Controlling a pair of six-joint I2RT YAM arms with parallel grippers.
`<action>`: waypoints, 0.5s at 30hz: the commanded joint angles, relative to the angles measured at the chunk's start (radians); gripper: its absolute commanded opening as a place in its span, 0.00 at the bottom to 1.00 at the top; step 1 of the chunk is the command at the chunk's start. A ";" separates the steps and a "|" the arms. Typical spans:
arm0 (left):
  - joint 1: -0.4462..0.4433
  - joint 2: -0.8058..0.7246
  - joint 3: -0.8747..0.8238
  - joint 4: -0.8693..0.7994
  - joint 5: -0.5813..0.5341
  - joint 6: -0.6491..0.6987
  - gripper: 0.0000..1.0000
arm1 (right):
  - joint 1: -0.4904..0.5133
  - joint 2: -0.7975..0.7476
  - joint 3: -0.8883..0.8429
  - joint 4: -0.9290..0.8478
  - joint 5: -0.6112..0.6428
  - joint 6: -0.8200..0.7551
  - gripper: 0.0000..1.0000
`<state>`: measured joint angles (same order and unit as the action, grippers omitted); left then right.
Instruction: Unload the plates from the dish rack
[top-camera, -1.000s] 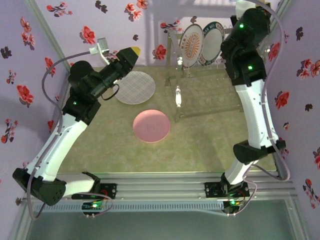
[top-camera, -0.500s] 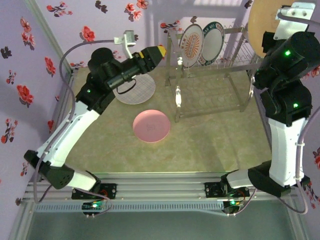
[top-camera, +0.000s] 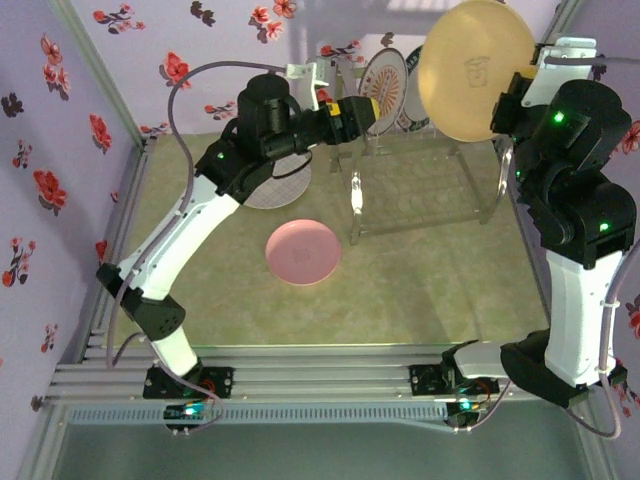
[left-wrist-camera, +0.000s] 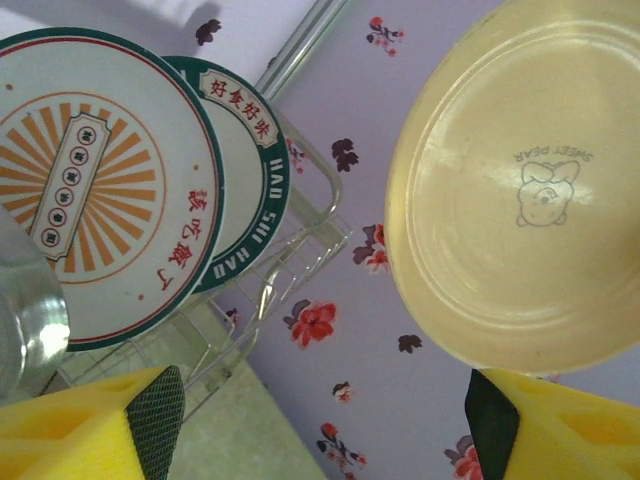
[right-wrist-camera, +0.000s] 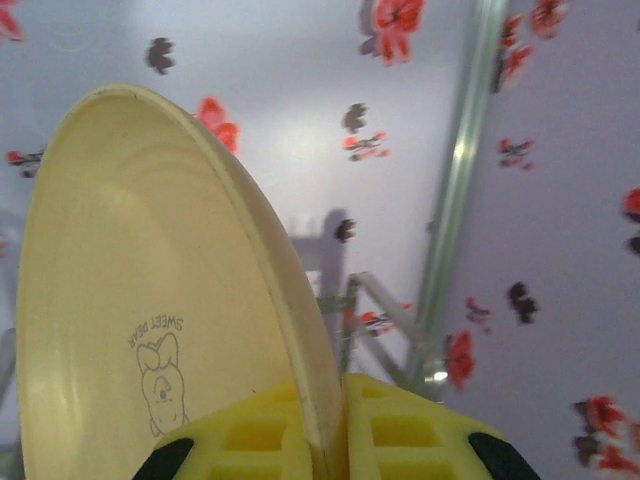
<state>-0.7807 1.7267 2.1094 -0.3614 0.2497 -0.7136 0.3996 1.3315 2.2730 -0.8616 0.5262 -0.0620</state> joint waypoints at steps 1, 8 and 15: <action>-0.006 0.010 0.055 -0.064 -0.057 0.047 0.76 | 0.002 -0.006 -0.007 -0.007 -0.165 0.133 0.00; -0.005 0.019 0.081 -0.120 -0.109 0.052 0.73 | 0.002 0.016 -0.018 -0.009 -0.334 0.210 0.00; -0.005 0.008 0.080 -0.137 -0.131 0.065 0.68 | 0.002 0.029 -0.026 -0.011 -0.414 0.245 0.00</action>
<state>-0.7807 1.7355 2.1593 -0.4786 0.1486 -0.6804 0.3996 1.3617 2.2478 -0.8986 0.1799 0.1345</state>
